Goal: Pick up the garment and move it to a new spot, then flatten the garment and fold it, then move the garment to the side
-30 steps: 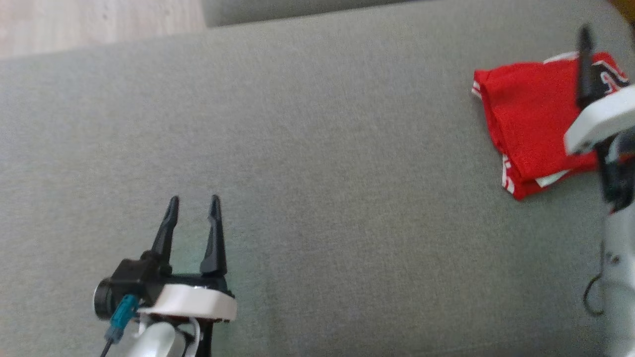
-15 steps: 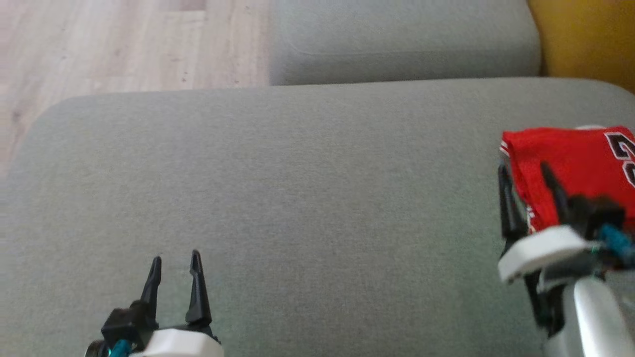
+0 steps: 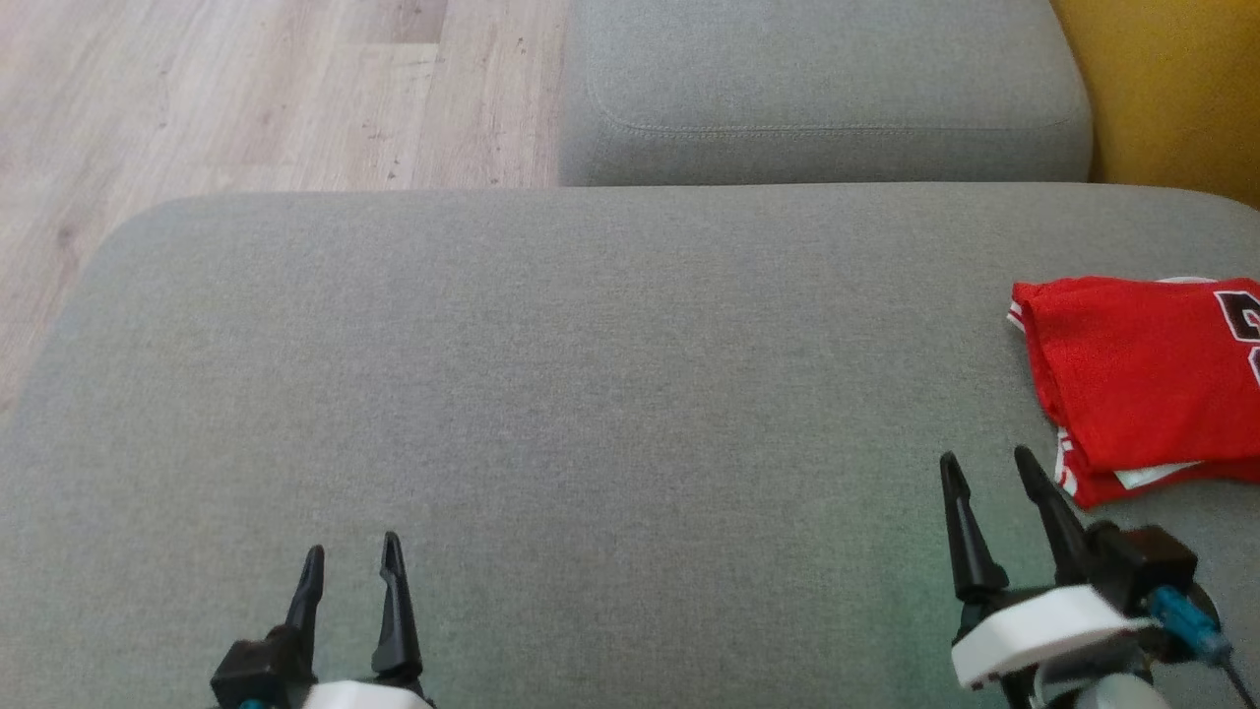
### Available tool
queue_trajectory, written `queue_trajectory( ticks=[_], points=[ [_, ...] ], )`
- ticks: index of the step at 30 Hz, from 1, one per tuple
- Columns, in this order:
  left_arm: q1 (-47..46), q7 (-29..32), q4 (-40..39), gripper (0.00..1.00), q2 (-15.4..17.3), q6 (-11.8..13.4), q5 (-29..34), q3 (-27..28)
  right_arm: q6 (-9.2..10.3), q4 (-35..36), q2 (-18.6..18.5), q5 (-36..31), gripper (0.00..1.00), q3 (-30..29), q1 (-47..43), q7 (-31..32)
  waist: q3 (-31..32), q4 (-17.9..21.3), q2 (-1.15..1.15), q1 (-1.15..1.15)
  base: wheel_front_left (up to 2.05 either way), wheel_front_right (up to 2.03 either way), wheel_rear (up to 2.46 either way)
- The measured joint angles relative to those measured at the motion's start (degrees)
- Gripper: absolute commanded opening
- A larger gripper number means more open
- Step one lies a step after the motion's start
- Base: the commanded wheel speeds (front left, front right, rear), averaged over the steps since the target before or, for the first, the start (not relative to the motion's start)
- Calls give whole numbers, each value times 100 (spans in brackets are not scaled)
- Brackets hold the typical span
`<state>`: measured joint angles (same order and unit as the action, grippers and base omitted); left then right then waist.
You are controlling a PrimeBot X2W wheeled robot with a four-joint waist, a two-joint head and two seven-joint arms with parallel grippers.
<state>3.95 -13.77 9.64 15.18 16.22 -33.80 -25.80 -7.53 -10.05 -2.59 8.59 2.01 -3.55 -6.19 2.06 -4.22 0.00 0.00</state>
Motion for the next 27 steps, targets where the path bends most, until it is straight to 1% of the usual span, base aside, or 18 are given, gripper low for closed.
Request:
queue_trajectory(
  ticks=[3, 8, 10, 16, 18, 19, 24, 27],
  points=[
    [0, 0, 65, 100, -11, 43, 0, -4, 0, -25, 0, 45, 100, 36, -118, -114, 14, 11, 0, 0, 0, 0, 0],
    [0, 1, 144, 100, -15, 51, 1, -24, 0, -62, 1, 42, 100, 104, -192, -115, 15, 27, 0, 0, 0, 0, 0],
    [-1, 4, 149, 100, -15, 91, 1, -31, 0, -60, 1, 40, 100, 104, -192, -115, 14, 27, 0, 0, 0, 0, 0],
    [-2, 64, 155, 100, -14, 83, 1, -76, 0, -48, 1, 24, 100, 98, -192, -113, -4, 3, 0, 0, 0, 0, 0],
    [-2, 63, 137, 100, -15, 43, 0, -78, 0, -40, 1, 23, 100, 101, -192, -112, -12, 1, 0, 0, 0, 0, 0],
    [-2, 62, 152, 0, -20, 41, 0, -78, 0, -62, 1, 24, 0, 103, -192, -112, -15, 2, 0, 1, 0, 0, 0],
    [151, 68, 514, 0, -105, 34, -16, -92, 0, -498, 2, 59, 0, 131, -345, -88, -19, 7, 0, 1, 0, 0, 0],
    [210, 119, 521, 0, -129, -18, -169, -69, 0, -520, 2, 254, 0, 129, -404, -86, -24, 17, 0, 1, 0, 0, 0]
  ],
)
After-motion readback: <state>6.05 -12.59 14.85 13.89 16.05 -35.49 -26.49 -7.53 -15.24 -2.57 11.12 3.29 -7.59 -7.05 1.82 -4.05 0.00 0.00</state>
